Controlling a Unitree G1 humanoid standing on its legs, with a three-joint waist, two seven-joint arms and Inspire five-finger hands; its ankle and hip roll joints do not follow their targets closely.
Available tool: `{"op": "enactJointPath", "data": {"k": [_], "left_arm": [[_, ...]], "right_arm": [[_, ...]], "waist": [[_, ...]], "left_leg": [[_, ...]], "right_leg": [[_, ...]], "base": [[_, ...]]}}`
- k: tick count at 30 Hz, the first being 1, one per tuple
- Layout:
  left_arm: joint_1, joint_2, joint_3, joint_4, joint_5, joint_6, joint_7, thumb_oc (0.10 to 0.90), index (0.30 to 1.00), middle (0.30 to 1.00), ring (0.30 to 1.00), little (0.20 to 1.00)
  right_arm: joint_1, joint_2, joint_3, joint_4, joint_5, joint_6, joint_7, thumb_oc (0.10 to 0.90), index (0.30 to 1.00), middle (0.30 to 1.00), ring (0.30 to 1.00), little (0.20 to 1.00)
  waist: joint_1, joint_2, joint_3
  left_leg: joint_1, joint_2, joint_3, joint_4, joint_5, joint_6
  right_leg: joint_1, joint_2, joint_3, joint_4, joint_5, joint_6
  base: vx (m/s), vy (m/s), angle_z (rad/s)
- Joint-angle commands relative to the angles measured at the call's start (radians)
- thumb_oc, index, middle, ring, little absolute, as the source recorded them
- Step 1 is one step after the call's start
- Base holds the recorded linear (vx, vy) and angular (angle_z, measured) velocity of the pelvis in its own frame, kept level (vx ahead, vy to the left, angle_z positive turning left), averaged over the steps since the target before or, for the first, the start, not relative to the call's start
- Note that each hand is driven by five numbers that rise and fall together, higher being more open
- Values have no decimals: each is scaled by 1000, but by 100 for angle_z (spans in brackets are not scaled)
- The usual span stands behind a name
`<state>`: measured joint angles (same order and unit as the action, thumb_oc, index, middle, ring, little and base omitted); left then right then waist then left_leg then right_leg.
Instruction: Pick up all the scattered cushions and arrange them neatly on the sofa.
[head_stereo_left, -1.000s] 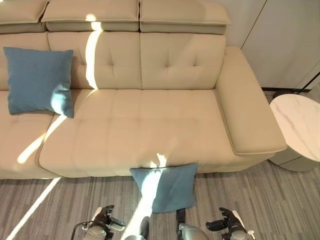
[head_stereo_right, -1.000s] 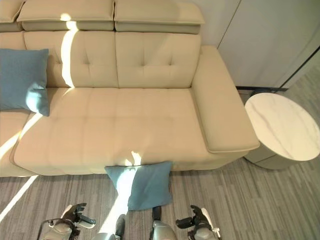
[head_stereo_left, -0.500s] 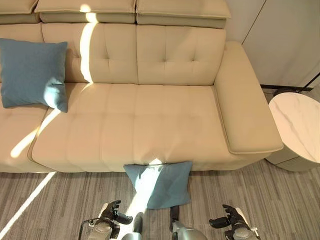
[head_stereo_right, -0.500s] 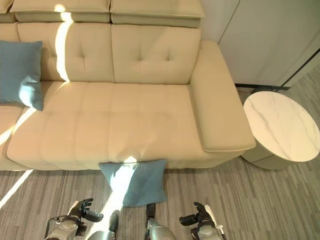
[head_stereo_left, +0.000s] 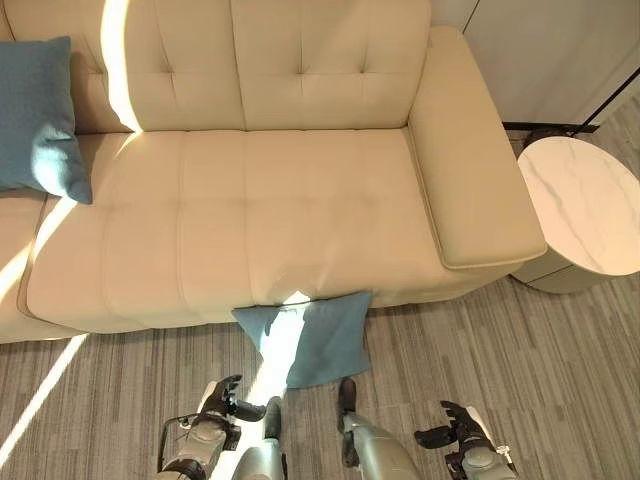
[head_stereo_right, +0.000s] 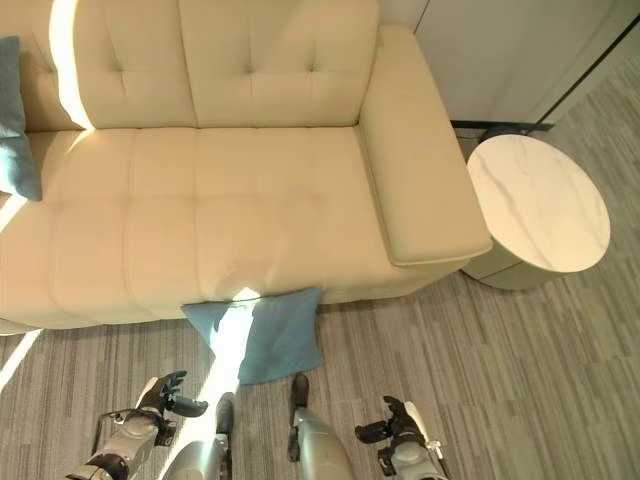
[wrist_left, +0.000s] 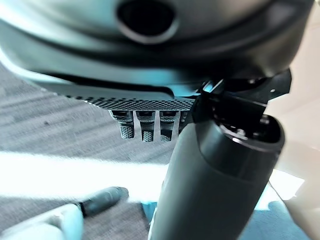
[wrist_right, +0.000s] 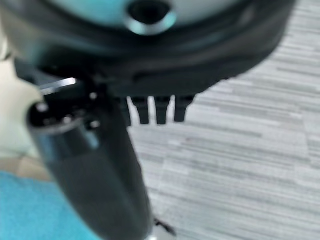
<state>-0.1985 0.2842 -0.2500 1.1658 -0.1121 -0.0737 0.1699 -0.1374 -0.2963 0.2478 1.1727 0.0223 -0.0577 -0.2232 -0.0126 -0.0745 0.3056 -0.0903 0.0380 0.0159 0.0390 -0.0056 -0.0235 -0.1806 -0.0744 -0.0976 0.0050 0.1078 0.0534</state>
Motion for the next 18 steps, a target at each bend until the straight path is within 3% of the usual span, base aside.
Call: {"op": "enactJointPath", "data": {"k": [1, 4, 8, 12, 17, 18], "left_arm": [[0, 9, 21, 9, -28, -33, 12, 800, 900, 900, 900, 900], [-4, 8, 35, 16, -53, -37, 22, 800, 900, 900, 900, 900], [-36, 15, 46, -8, -116, -54, 53, 800, 900, 900, 900, 900], [-77, 30, 69, -108, -237, -100, 121, 800, 900, 900, 900, 900], [-77, 30, 69, -108, -237, -100, 121, 800, 900, 900, 900, 900], [-154, 41, 66, -195, -320, -139, 180, 800, 900, 900, 900, 900]], "right_arm": [[-15, -46, 14, 3, 15, -20, -40, 800, 900, 900, 900, 900], [-26, -54, 11, -17, 27, -28, -49, 800, 900, 900, 900, 900], [-67, -62, 11, -50, 65, -38, -64, 800, 900, 900, 900, 900], [-124, -88, -3, -190, 139, -66, -114, 800, 900, 900, 900, 900], [-124, -88, -3, -191, 139, -66, -114, 800, 900, 900, 900, 900], [-240, -127, 12, -297, 167, -91, -183, 800, 900, 900, 900, 900]], "waist": [[22, -35, -62], [25, -25, -47], [24, -7, 3], [26, 8, 58], [26, 8, 56], [22, 26, 113]], "left_leg": [[-113, -41, -18, 80, -46, -16], [-144, -36, -31, 85, -33, -22], [-233, -36, -48, 121, -17, -26], [-409, -33, -49, 225, -7, -31], [-411, -33, -49, 226, -8, -31], [-606, -21, -43, 356, -33, -43]], "right_leg": [[9, -35, 1, 49, -117, 73], [-16, -34, -18, 62, -120, 64], [-134, -37, -37, 144, -126, 52], [-317, -53, -52, 281, -155, 39], [-319, -53, -52, 282, -156, 39], [-524, -72, -40, 441, -207, 27]], "base": [[-65, -97, 23], [-86, -70, 23], [-172, -49, 22], [-158, -27, 13], [-54, 0, 13], [-294, 50, 4]]}}
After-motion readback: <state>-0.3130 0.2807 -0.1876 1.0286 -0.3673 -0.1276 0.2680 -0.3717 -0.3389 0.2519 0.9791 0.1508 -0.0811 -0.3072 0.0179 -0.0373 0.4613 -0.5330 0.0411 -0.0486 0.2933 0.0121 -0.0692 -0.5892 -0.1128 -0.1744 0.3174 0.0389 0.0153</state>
